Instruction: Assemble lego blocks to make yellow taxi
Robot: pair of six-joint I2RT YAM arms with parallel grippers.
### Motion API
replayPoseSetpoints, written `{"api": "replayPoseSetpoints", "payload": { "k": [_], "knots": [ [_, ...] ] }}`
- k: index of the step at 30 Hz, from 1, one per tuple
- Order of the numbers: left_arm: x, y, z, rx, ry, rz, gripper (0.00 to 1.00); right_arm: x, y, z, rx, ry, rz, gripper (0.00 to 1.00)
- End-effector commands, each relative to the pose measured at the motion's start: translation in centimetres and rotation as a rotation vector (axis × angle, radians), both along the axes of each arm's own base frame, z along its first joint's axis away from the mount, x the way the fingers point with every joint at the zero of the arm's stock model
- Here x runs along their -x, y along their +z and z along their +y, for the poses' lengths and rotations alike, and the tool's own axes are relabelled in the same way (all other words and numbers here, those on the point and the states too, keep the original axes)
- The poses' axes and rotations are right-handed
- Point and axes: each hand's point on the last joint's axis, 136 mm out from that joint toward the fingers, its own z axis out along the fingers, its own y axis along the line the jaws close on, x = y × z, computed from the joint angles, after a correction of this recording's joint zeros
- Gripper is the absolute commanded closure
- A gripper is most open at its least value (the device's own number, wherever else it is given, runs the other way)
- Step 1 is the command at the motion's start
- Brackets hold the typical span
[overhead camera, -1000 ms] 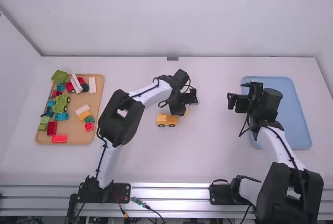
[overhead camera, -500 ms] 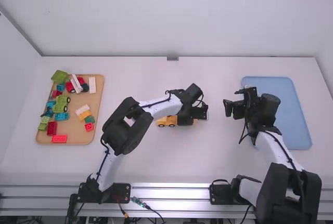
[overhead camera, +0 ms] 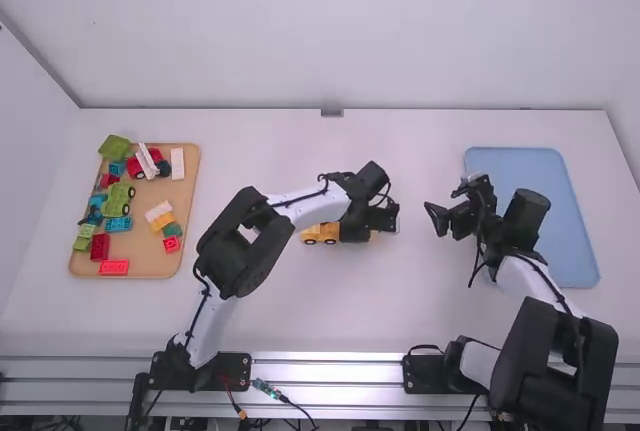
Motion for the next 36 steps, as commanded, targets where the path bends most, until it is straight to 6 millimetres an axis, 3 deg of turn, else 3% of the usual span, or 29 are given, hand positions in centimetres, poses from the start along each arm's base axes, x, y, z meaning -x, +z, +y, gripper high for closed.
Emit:
{"api": "replayPoseSetpoints", "payload": {
  "k": [1, 8, 17, 19, 20, 21, 22, 26, 31, 33, 34, 36],
  "knots": [
    [-0.3, 2.0, -0.1, 0.029, 0.002, -0.032, 0.92, 0.5, -0.4, 1.0, -0.019, 0.046, 0.005, 0.01],
    [-0.7, 2.1, -0.3, 0.041, 0.020, -0.042, 0.76, 0.5, -0.4, 1.8, -0.014, 0.067, 0.003, 0.01],
    [-0.8, 2.2, -0.4, 0.044, 0.034, -0.043, 0.53, 0.5, -0.4, 1.3, -0.022, 0.049, 0.010, 0.01],
    [-1.0, 2.3, -0.2, 0.046, 0.046, -0.042, 0.43, 0.5, -0.4, 1.3, -0.021, 0.048, 0.011, 0.01],
    [-1.0, 2.4, -0.2, 0.046, 0.046, -0.043, 0.32, 0.5, -0.4, 1.3, -0.021, 0.048, 0.011, 0.01],
    [-1.2, 2.6, -0.2, 0.047, 0.060, -0.044, 0.06, 0.5, -0.4, 1.4, -0.020, 0.052, 0.010, 0.01],
    [-1.3, 2.7, -0.2, 0.048, 0.067, -0.043, 0.00, 0.5, -0.4, 1.4, -0.020, 0.053, 0.010, 0.01],
    [-2.7, 4.5, 0.0, 0.047, 0.145, -0.100, 0.01, 0.7, -0.6, 1.9, -0.001, 0.077, 0.004, 0.01],
    [-4.5, 9.5, 1.4, 0.121, 0.182, -0.170, 0.01, 0.9, -0.7, 2.0, 0.006, 0.092, 0.004, 0.01],
    [-4.5, 11.9, 2.4, 0.194, 0.175, -0.153, 0.01, 0.9, -0.6, 2.4, 0.003, 0.108, -0.001, 0.01],
    [-4.4, 12.1, 2.5, 0.199, 0.170, -0.150, 0.01, 0.9, -0.6, 2.5, 0.002, 0.112, -0.002, 0.01],
    [-3.4, 13.9, 3.7, 0.314, 0.103, -0.094, 0.01, 1.8, -0.3, 4.6, 0.013, 0.231, -0.046, 0.01]
  ]
}}
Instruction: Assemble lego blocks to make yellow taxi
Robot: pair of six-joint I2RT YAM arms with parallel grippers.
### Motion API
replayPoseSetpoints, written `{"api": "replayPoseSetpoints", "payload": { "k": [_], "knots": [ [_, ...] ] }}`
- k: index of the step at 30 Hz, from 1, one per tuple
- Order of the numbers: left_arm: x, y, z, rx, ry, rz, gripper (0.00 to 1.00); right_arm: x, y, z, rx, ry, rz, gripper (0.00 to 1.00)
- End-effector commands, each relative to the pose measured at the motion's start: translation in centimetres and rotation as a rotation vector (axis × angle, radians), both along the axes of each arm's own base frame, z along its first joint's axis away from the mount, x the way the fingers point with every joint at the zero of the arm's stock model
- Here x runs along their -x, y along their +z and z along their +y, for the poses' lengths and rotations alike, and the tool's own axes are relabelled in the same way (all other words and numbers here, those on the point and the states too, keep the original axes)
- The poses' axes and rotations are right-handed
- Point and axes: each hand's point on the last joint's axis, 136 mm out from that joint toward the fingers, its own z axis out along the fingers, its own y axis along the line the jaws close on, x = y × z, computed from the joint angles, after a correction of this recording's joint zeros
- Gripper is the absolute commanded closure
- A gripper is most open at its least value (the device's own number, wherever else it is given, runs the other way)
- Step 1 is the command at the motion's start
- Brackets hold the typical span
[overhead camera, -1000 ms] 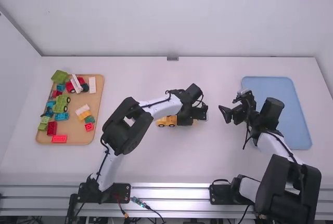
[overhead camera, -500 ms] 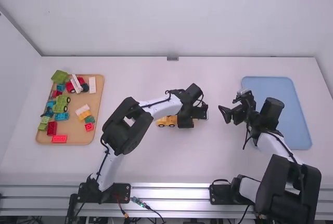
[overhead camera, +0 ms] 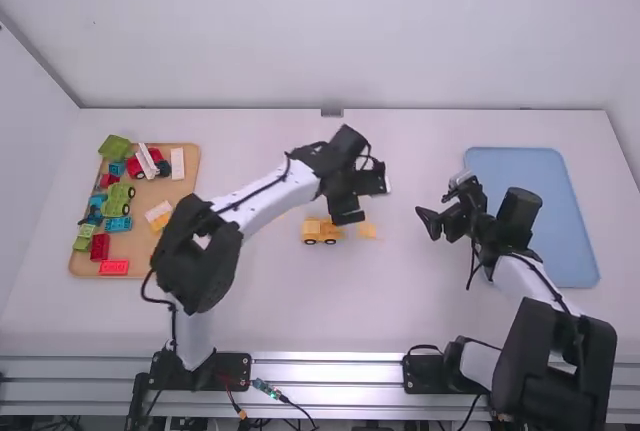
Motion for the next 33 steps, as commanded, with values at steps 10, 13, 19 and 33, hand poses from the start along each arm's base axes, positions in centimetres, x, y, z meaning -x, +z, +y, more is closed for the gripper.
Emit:
{"api": "replayPoseSetpoints", "payload": {
  "k": [10, 13, 19, 33],
  "knots": [
    [2.7, 2.1, 5.9, 0.360, -0.113, -0.049, 0.01, 1.2, -3.5, 8.0, 0.059, 0.303, -0.029, 0.01],
    [3.3, 1.4, 6.5, 0.361, -0.108, -0.105, 0.01, 0.7, -4.9, 9.1, 0.094, 0.321, -0.041, 0.01],
    [4.5, 0.1, 6.7, 0.394, -0.103, -0.180, 0.01, -0.4, -6.9, 10.7, 0.151, 0.308, -0.056, 0.01],
    [6.1, -0.3, 7.2, 0.465, -0.215, -0.229, 0.01, 2.1, -6.6, 13.2, 0.182, 0.537, -0.178, 0.01]
  ]
}}
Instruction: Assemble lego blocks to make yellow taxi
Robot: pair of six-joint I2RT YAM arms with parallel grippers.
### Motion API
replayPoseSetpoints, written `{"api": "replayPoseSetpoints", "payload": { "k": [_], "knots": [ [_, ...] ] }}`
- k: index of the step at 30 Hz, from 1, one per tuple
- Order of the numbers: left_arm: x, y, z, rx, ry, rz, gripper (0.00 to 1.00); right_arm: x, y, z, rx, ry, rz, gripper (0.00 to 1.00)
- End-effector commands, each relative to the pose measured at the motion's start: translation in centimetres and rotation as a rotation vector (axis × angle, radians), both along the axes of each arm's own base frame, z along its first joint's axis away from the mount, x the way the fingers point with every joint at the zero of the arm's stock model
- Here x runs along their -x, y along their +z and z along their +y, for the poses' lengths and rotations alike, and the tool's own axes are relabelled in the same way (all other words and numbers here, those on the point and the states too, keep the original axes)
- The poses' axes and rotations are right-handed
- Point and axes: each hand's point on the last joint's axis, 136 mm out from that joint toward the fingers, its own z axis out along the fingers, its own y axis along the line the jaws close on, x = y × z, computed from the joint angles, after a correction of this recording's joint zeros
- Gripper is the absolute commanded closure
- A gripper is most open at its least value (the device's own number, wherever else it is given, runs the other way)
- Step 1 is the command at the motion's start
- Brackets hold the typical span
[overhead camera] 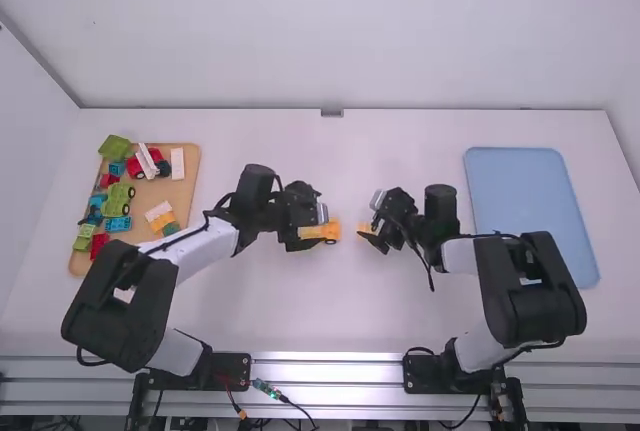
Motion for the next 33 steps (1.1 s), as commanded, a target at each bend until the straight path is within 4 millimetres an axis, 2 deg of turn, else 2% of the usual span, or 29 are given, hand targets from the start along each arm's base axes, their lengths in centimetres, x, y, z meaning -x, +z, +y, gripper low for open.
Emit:
{"api": "replayPoseSetpoints", "payload": {
  "k": [1, 9, 14, 20, 27, 33],
  "knots": [
    [0.5, 0.8, 0.4, 0.038, -0.051, -0.024, 0.01, 1.1, 0.0, 0.1, -0.011, 0.088, -0.032, 0.01],
    [0.6, -0.2, 2.0, 0.117, -0.092, 0.034, 0.01, 2.0, -1.1, -0.8, 0.007, 0.132, -0.031, 0.01],
    [0.3, -1.9, 1.6, 0.114, -0.098, 0.053, 0.01, 0.9, -3.2, -0.3, -0.033, 0.141, 0.025, 0.01],
    [0.0, -3.0, 1.6, 0.115, -0.091, 0.067, 0.01, 0.4, -4.5, 0.6, -0.075, 0.193, 0.058, 0.01],
    [-0.1, -4.5, 1.7, 0.102, -0.082, 0.109, 0.01, -0.5, -4.4, 0.5, -0.068, 0.184, 0.051, 0.00],
    [0.0, -5.4, 1.7, 0.093, -0.107, 0.131, 0.01, 0.0, -4.9, 0.6, -0.034, 0.240, 0.101, 0.13]
  ]
}}
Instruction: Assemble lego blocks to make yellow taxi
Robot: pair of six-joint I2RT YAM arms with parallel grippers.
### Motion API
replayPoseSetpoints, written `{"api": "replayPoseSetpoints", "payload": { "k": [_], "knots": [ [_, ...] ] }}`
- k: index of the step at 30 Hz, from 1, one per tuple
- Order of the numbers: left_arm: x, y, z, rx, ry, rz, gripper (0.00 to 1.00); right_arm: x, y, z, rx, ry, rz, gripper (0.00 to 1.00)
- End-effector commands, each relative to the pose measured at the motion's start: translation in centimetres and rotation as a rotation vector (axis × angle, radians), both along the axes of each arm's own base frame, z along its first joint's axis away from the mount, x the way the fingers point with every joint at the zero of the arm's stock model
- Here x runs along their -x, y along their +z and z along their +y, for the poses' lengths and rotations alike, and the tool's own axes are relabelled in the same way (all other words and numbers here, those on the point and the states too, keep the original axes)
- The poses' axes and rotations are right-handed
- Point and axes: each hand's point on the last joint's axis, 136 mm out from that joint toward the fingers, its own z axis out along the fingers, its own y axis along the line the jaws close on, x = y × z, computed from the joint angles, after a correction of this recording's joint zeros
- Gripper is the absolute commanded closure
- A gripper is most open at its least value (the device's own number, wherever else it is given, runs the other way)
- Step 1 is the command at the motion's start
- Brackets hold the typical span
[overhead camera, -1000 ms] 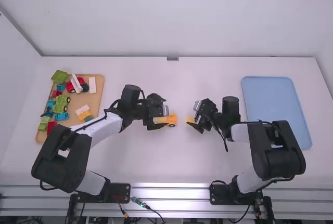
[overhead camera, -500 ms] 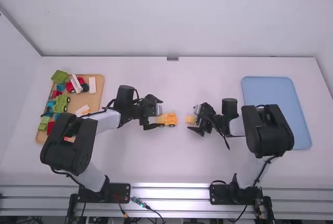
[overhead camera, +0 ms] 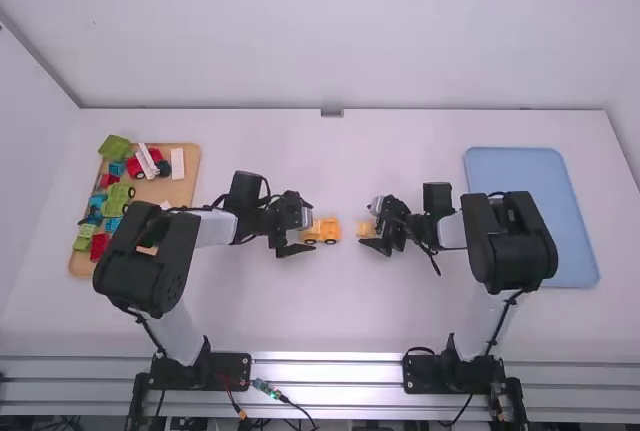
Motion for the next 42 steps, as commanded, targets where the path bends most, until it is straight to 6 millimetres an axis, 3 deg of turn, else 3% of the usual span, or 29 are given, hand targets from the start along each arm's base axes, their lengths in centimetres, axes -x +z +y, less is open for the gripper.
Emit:
{"api": "replayPoseSetpoints", "payload": {
  "k": [1, 10, 13, 20, 42],
  "knots": [
    [0.0, 0.5, -0.4, 0.023, -0.051, -0.028, 0.01, -0.1, 0.1, 0.3, 0.006, 0.056, -0.022, 0.13],
    [-0.3, -0.2, 0.0, -0.017, -0.035, -0.034, 0.00, 0.8, -0.2, 0.2, 0.040, 0.123, -0.005, 0.21],
    [-0.3, -0.4, 0.0, -0.023, -0.037, -0.036, 0.05, 0.8, -0.2, 0.2, 0.037, 0.125, -0.013, 0.30],
    [-0.6, -1.2, 0.0, -0.029, -0.031, -0.037, 0.06, 0.9, -0.3, 0.4, 0.042, 0.114, 0.008, 0.37],
    [-1.0, -1.4, -0.5, -0.025, -0.045, -0.030, 0.07, 0.8, -0.9, 0.0, 0.073, 0.084, 0.044, 0.43]
  ]
}}
